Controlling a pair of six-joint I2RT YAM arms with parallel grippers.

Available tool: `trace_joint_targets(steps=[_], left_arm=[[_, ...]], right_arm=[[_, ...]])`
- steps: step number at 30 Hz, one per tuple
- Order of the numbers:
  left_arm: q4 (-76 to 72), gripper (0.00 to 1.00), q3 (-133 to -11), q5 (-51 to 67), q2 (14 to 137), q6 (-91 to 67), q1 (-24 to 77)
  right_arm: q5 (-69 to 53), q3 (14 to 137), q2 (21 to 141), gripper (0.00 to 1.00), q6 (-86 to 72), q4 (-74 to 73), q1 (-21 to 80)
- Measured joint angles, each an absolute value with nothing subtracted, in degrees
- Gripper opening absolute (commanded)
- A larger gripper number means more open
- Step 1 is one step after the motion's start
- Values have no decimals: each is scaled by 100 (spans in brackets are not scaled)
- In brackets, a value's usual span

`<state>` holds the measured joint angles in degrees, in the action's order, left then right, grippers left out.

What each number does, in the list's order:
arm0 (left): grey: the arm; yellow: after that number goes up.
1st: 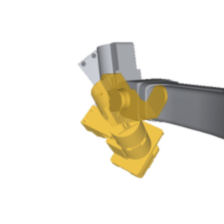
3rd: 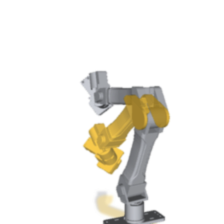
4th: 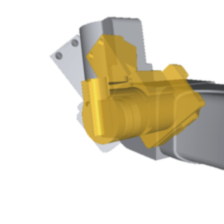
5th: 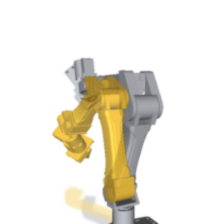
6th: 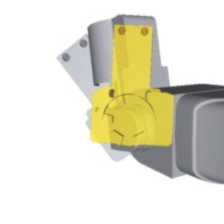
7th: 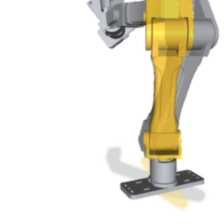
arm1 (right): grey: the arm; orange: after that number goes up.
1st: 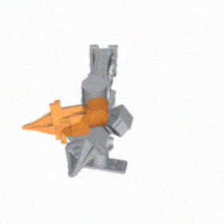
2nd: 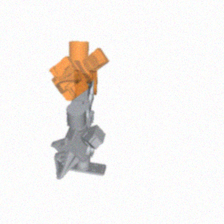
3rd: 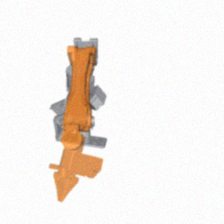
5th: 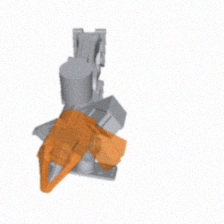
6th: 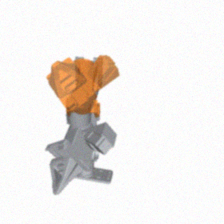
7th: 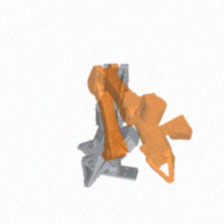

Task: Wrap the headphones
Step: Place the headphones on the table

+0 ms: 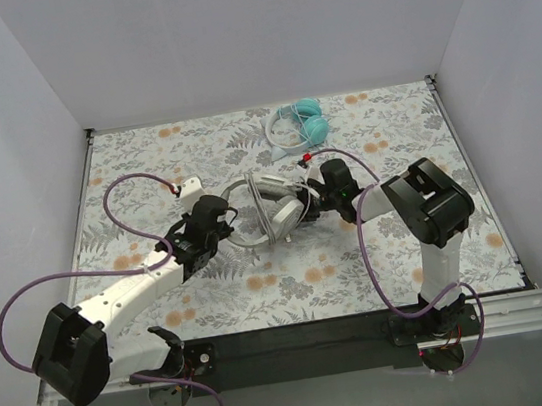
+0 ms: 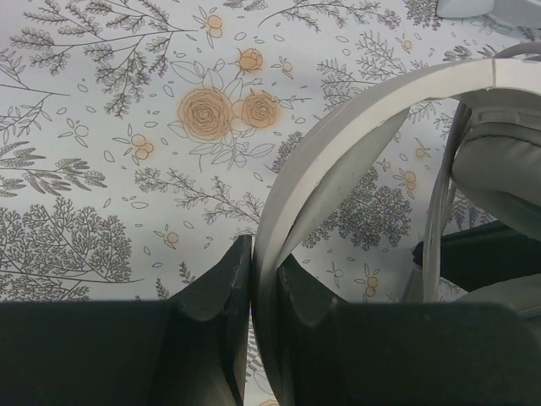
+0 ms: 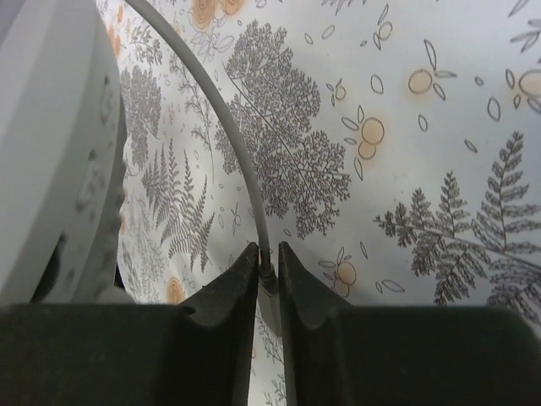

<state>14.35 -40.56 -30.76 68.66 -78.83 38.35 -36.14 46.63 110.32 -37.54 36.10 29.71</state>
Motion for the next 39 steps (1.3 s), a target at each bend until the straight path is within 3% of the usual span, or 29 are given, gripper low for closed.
trace_joint_targets(steps=[8,39], left_arm=[[1367,0,-3983,-2856,6440,-7924,3822],[1367,0,-3981,-2593,6434,-8110,3374]], right_arm=[[-3548,5089,11196,13,-3736,3389,2976],[-3391,5653,11502,18,-3879,2950,3166]])
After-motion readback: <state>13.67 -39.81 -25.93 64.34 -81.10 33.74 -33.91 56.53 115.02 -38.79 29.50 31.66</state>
